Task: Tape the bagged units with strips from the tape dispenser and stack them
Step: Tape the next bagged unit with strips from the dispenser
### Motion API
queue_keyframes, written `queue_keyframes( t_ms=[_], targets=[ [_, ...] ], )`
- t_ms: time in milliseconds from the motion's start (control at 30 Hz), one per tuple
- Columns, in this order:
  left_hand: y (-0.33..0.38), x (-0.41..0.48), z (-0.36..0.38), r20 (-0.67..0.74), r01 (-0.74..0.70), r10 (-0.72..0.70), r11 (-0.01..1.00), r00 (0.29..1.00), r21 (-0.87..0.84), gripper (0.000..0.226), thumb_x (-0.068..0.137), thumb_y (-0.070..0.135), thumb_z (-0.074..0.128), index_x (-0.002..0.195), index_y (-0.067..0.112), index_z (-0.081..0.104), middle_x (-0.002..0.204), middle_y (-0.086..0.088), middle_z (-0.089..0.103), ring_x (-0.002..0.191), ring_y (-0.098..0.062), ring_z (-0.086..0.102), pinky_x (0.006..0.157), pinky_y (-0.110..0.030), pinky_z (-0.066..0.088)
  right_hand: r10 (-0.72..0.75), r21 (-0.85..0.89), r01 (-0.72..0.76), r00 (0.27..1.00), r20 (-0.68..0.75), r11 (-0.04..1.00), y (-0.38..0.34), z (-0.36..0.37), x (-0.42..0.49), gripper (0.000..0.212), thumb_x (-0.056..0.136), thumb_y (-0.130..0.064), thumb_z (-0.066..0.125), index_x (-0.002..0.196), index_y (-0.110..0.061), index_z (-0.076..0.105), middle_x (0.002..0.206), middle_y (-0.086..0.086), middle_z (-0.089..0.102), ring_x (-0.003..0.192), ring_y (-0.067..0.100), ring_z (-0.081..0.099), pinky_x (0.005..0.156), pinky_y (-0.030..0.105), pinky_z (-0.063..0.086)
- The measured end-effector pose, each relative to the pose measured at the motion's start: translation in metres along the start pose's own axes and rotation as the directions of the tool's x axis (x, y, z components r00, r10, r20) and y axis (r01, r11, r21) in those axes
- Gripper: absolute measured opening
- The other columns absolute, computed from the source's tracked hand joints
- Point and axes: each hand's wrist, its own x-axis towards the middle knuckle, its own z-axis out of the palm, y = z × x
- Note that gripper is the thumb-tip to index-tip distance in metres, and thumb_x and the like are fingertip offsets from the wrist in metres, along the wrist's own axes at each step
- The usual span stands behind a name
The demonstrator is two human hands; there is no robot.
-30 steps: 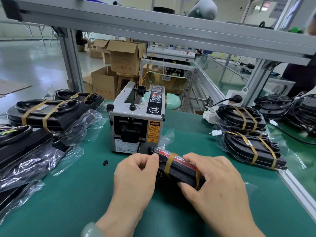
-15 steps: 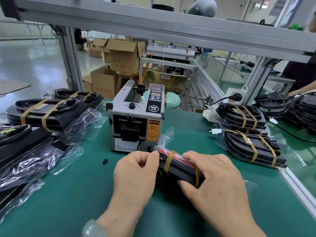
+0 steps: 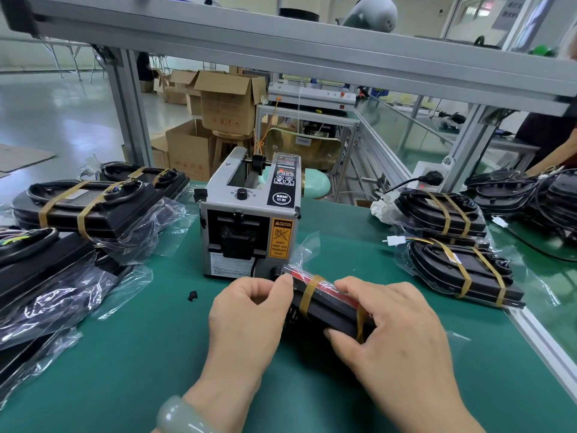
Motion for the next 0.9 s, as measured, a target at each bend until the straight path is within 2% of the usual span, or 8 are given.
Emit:
queue_keyframes(
  t_ms=[67,233,300,367,467,633,767,900],
  targets=[
    [-0.002,0.002,-0.002,0.019,0.034,-0.033,0.996,0.999,-0.077,0.018,0.078,0.037,0.068,0.079,0.019,0.068,0.068,0.008,0.069,0.062,-0.001,0.061,0.062,-0.017,0.047,0.003,0.013,-0.003,1.000,0.004,1.000,0.001,0.000,0.000,0.054,0.039,-0.028,0.088,0.087,-0.036,0.065,0.073,-0.025,0.062,0.068,0.017,0.052,0.056,0.030,0.047],
    [0.002,0.006,-0.003,0.300,-0.039,0.056,0.997,0.952,-0.064,0.025,0.086,0.029,0.063,0.111,0.028,0.067,0.099,0.014,0.072,0.092,0.008,0.063,0.077,-0.006,0.045,0.005,0.061,-0.006,1.000,0.022,0.998,0.004,0.000,0.000,0.049,0.044,-0.037,0.079,0.090,-0.038,0.064,0.071,-0.032,0.052,0.074,0.009,0.043,0.061,0.019,0.041],
    [0.005,0.011,-0.003,0.343,0.022,0.013,0.995,0.939,-0.096,0.021,0.092,0.028,0.057,0.107,0.027,0.072,0.099,0.012,0.074,0.100,-0.003,0.065,0.089,-0.021,0.048,0.015,0.088,-0.018,0.999,0.032,0.996,0.007,0.000,0.000,0.053,0.044,-0.036,0.082,0.093,-0.039,0.062,0.069,-0.038,0.048,0.076,0.006,0.041,0.066,0.014,0.037],
    [0.007,0.017,-0.006,0.333,0.131,-0.075,0.980,0.940,-0.149,0.030,0.098,0.029,0.045,0.099,0.023,0.074,0.097,0.006,0.075,0.100,-0.014,0.066,0.089,-0.032,0.047,0.035,0.120,-0.041,0.998,0.048,0.992,0.009,-0.001,0.000,0.059,0.045,-0.038,0.081,0.099,-0.041,0.058,0.081,-0.042,0.051,0.079,0.005,0.041,0.069,0.013,0.036],
    [0.008,0.021,-0.013,0.358,0.182,-0.112,0.969,0.927,-0.168,0.036,0.100,0.032,0.038,0.099,0.022,0.072,0.097,0.007,0.075,0.092,-0.011,0.069,0.082,-0.032,0.048,0.063,0.122,-0.069,0.997,0.050,0.990,0.008,-0.002,0.001,0.061,0.048,-0.044,0.072,0.105,-0.043,0.052,0.109,-0.043,0.044,0.079,0.002,0.040,0.069,0.011,0.033],
    [0.011,0.015,-0.011,0.417,-0.013,0.065,0.992,0.906,-0.127,0.017,0.088,0.035,0.057,0.099,0.039,0.069,0.098,0.016,0.072,0.083,0.008,0.064,0.070,-0.014,0.049,0.088,0.106,-0.096,0.993,0.079,0.990,0.007,-0.002,0.002,0.064,0.047,-0.046,0.069,0.108,-0.045,0.049,0.117,-0.042,0.036,0.081,0.000,0.040,0.068,0.010,0.032],
    [0.014,0.022,-0.016,0.479,-0.310,0.264,0.950,0.837,0.018,0.030,0.080,0.020,0.073,0.094,0.045,0.066,0.093,0.007,0.072,0.075,0.000,0.060,0.070,-0.005,0.045,0.079,0.172,-0.104,0.986,0.147,0.980,0.013,-0.008,0.002,0.071,0.047,-0.048,0.071,0.115,-0.050,0.047,0.111,-0.048,0.040,0.092,-0.007,0.044,0.069,0.012,0.034],
    [0.017,0.034,-0.029,0.589,-0.441,0.333,0.897,0.736,0.044,0.029,0.076,0.024,0.076,0.088,0.049,0.067,0.093,0.015,0.072,0.081,-0.001,0.066,0.075,-0.004,0.045,0.009,0.179,-0.042,0.984,0.179,0.983,0.014,-0.015,0.006,0.074,0.049,-0.052,0.071,0.118,-0.048,0.045,0.106,-0.047,0.044,0.084,0.001,0.048,0.067,0.016,0.040]
  ],
)
